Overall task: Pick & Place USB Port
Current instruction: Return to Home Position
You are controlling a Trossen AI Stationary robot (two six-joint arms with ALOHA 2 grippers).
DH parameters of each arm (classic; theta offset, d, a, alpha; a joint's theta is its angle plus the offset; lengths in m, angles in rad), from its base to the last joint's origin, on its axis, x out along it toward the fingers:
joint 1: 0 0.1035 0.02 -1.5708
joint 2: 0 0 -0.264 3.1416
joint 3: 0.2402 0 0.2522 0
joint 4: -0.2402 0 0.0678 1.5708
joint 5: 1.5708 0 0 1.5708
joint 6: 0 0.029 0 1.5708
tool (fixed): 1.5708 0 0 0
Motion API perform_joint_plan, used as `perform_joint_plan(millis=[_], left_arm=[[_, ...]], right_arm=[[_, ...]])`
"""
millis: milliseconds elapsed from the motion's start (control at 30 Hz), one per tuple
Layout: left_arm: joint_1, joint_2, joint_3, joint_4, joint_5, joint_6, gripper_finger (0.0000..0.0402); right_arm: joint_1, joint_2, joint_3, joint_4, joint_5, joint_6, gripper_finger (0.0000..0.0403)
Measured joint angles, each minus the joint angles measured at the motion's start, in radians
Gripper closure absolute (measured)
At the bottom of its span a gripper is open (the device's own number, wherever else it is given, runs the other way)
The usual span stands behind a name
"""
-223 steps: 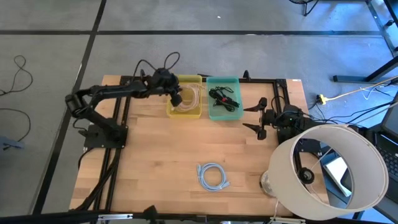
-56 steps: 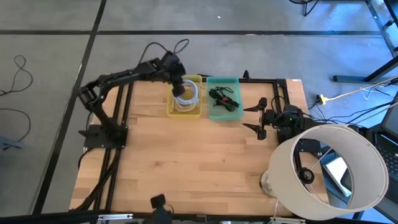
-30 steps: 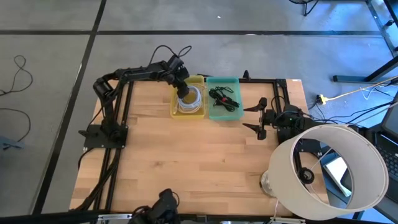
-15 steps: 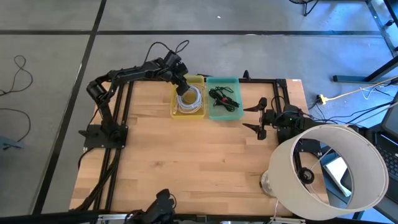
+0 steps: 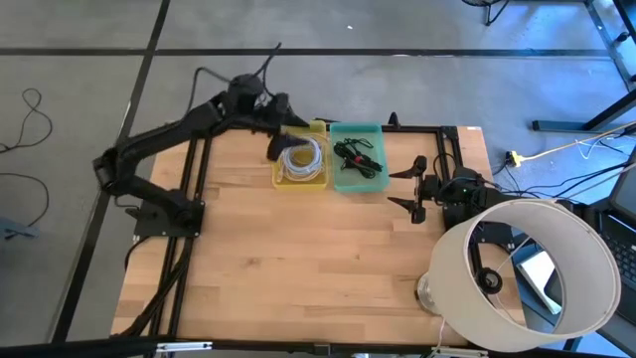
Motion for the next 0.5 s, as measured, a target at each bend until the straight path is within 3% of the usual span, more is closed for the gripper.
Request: perform_joint_plan(millis=[133, 267, 400, 500], left_arm=[[-0.192, -0.09, 0.0, 0.053, -0.048, 0.026, 0.0162], [-0.398, -0.12, -0.005, 0.11, -0.23, 0.069, 0.0162], [-0.562, -0.095, -0.113, 0.406, -0.429, 0.104, 0.0162], [-0.617, -0.065, -0.217, 0.557, -0.54, 0.126, 0.0162]], right_arm=[[0.0, 0.0, 0.0, 0.0, 0.0, 0.0, 0.0082], [0.0, 0.0, 0.0, 0.0, 0.0, 0.0, 0.0082], [0.0, 0.0, 0.0, 0.0, 0.0, 0.0, 0.0082], [0.0, 0.0, 0.0, 0.0, 0.0, 0.0, 0.0082]])
